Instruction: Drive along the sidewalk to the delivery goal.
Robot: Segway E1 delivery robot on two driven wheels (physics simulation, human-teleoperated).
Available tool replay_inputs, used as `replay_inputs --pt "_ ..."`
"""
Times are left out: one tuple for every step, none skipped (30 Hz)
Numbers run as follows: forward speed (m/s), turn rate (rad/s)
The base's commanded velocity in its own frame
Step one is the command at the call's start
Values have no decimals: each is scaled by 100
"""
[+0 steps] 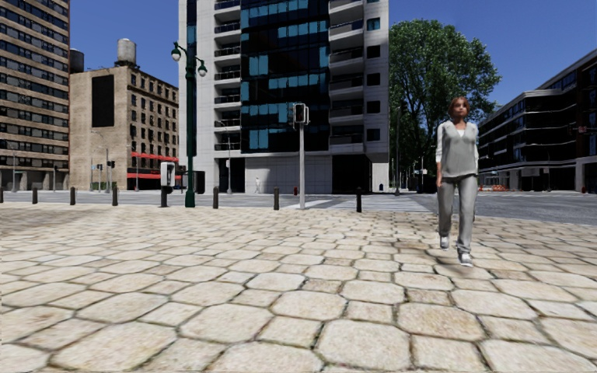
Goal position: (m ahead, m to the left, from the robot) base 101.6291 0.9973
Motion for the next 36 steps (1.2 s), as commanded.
replay_inputs --pt "200 0" --pt "200 0" --pt "200 0" --pt "200 0" --pt "200 0" --pt "200 0" --pt "200 0" --pt "200 0" --pt "200 0" --pt "200 0" --pt "200 0" --pt "200 0" --pt "200 0" --pt "200 0" --pt "200 0" --pt "200 0" --pt "200 -37" --pt "200 -57" --pt "200 -74" --pt "200 -95" --pt "200 -110" --pt "200 -110" --pt "200 -113" --pt "200 -114" --pt "200 -114" --pt "200 -114" --pt "200 -114" --pt "200 -114" --pt "200 -114" --pt "200 -113" --pt "200 -2" --pt "200 0" --pt "200 0" --pt "200 0" --pt "200 0" --pt "200 0"
